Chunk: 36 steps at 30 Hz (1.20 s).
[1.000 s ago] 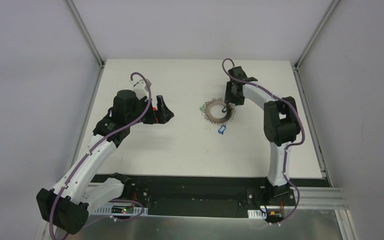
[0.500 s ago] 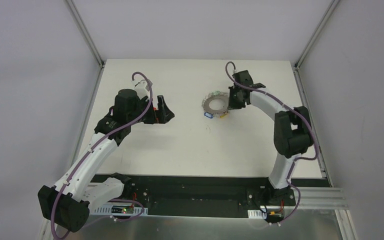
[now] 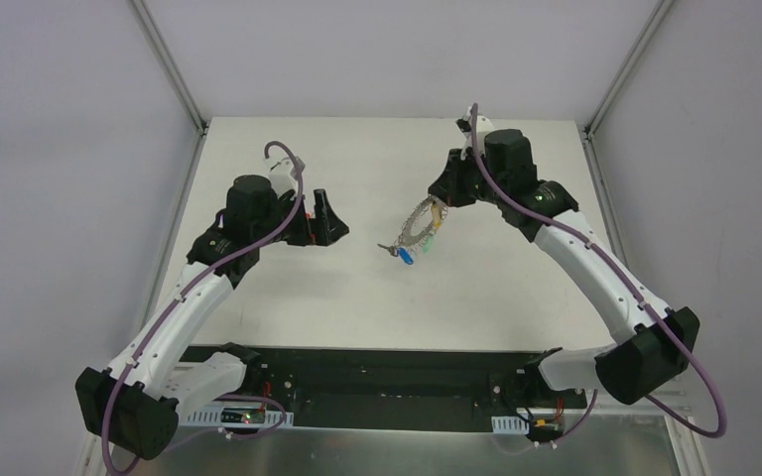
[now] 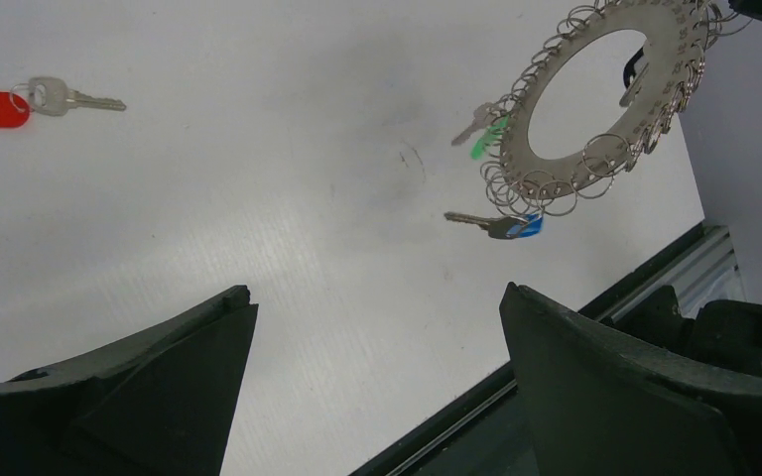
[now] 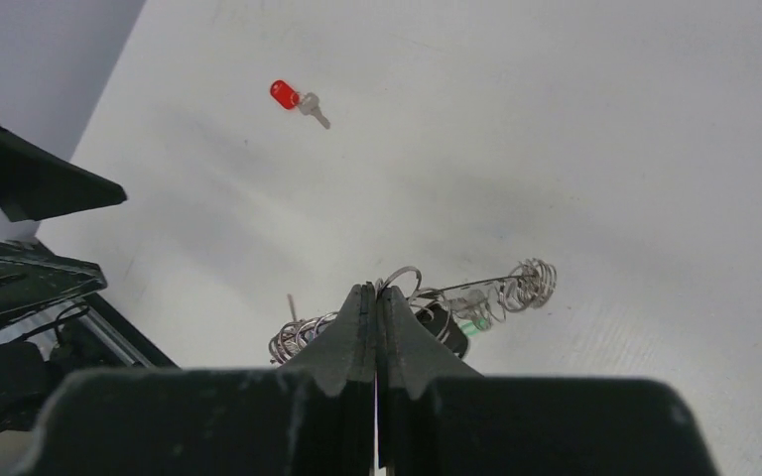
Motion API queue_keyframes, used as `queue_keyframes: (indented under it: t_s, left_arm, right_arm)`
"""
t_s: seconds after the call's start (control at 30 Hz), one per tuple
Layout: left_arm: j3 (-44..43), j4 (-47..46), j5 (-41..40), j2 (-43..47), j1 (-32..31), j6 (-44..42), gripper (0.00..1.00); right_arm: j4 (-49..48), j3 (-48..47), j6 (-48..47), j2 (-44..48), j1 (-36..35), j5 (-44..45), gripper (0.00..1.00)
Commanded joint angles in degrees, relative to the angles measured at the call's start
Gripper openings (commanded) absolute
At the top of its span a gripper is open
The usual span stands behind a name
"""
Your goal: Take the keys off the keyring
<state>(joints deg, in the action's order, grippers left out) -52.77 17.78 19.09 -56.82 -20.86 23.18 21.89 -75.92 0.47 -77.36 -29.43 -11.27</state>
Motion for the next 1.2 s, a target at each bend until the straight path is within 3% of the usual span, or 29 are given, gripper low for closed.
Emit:
queue_keyframes:
  t_s: [0.0,0.23,0.43,0.73,0.97,1.07,1.17]
  left_arm:
    - [-1.14,-5.03,6.99,-0.03,0.8,-1.63,0.99]
    - [6.94,-20.01,11.68,3.87,0.33,-1.2,0.95]
    - [13.8,-34.6,20.74,4.17,-1.57,-3.58,0.84]
    - [15.78,-35.0,21.29,6.84,-3.33,-12.88,0.86]
    - [16.07,-34.7,20.64,7.42,-3.31,-13.85,0.85]
    - [15.35,-34.67,22.43,5.85,-3.31,-12.92,0.78]
    - [14.63,-34.21,23.43,4.82,-3.33,-12.99,0.63]
  right_arm:
    - [-0.97,-3.38,5.9,3.45,0.02,-5.68,0.0]
    - [-0.69,-5.71,15.81,4.62,-0.12,-9.87,0.0]
    - [-2.02,-5.61,21.19,4.02,-1.71,-11.44,0.0]
    - [-6.42,-5.58,25.27,1.94,-6.94,-13.59,0.0]
    - [-6.85,-7.19,25.96,-0.27,-10.99,-13.4,0.0]
    - [-7.55,-7.84,26.42,-1.03,-12.48,-13.28,0.0]
    - [-7.56,-8.81,26.38,-1.52,-13.69,-13.03,0.0]
